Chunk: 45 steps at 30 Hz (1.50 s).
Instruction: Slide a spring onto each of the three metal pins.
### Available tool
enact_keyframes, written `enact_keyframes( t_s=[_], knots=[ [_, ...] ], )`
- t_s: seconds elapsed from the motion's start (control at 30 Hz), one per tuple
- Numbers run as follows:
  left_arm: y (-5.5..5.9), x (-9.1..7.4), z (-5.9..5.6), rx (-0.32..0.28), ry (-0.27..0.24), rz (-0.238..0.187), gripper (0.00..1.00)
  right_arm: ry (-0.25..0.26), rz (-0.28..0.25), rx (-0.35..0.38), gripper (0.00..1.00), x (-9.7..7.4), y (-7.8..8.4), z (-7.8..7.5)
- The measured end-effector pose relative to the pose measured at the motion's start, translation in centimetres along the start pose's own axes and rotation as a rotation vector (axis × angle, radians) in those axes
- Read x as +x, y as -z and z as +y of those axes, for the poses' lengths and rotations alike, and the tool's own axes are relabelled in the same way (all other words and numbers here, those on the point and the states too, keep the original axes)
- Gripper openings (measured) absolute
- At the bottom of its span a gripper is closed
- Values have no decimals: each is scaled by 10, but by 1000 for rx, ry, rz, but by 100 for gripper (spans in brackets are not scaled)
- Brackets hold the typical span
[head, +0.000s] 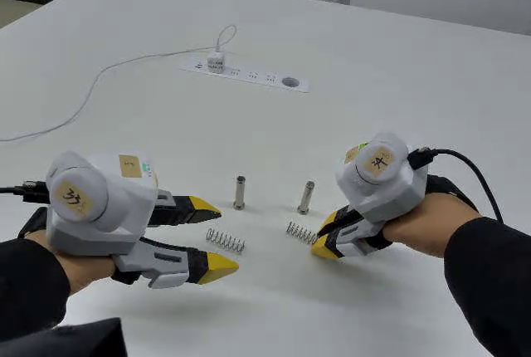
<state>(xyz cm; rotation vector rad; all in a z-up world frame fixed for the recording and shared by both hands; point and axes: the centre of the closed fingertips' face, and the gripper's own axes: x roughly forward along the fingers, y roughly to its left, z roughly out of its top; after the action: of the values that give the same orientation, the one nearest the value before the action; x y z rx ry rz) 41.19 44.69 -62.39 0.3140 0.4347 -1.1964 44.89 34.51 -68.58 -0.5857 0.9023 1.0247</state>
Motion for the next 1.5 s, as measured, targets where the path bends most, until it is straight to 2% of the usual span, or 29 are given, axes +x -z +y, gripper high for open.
enact_keyframes(
  t_s=[0.27, 0.4, 0.47, 0.57, 0.83, 1.03, 1.5],
  knots=[
    [-2, 2, -1, 14, 9, 6, 44, -2, 5, -7, 12, -7, -4, 4],
    [-5, 8, -5, 53, 30, 23, 43, -4, 6, -29, 11, -14, -10, 8],
    [-5, 11, -7, 94, 46, 40, 42, -8, 4, -34, 11, -17, -14, 11],
    [-8, 15, -10, 112, 61, 47, 41, -15, 8, -52, 11, -21, -19, 15],
    [-17, 25, -2, 126, 62, 40, 40, -47, 16, -90, 11, -29, -32, 30],
    [-18, 33, -5, 141, 75, 41, 35, -73, 17, -125, 11, -32, -44, 41],
    [-14, 35, -12, 218, 86, 44, 18, -109, 34, -180, 11, -33, -55, 59]
  ],
)
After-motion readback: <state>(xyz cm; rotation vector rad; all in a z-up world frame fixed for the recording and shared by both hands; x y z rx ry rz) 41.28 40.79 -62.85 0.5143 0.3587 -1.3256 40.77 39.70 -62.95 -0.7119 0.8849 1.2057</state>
